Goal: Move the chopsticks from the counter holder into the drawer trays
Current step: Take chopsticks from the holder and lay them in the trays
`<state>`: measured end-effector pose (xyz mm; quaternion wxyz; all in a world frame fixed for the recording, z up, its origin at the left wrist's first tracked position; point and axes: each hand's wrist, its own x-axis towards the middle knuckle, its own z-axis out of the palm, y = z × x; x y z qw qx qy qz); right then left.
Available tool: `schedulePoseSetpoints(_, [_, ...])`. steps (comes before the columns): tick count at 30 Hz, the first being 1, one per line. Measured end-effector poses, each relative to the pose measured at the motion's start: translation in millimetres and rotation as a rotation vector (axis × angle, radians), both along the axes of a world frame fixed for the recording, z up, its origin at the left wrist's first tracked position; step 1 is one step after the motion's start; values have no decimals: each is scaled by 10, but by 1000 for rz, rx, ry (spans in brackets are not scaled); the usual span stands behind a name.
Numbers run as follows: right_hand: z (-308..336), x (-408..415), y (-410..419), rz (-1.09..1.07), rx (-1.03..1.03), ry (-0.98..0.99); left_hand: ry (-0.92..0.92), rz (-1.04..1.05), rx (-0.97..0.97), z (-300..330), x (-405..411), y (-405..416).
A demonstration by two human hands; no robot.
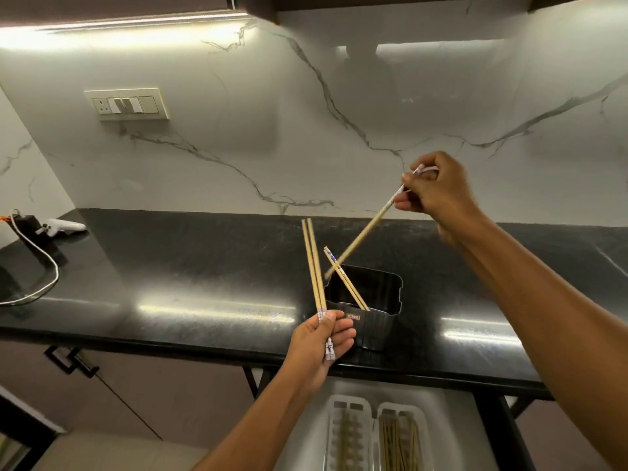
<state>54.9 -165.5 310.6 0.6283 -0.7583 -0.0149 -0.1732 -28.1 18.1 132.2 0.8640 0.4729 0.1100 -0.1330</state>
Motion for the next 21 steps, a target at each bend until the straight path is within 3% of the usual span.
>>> schedulePoseSetpoints(5, [-259, -154, 212, -17, 135, -31, -17, 128, -180, 249, 289, -58])
schedulePoseSetpoints(12, [-1136, -501, 553, -24, 15, 70, -144, 141, -247, 592, 594, -168])
schedulePoseSetpoints(16, [-1381, -631, 583, 59, -167, 123, -170, 123, -75, 516, 576, -176])
schedulePoseSetpoints(21, [-1208, -498, 469, -30, -292, 57, -327, 85, 268, 312, 515, -127])
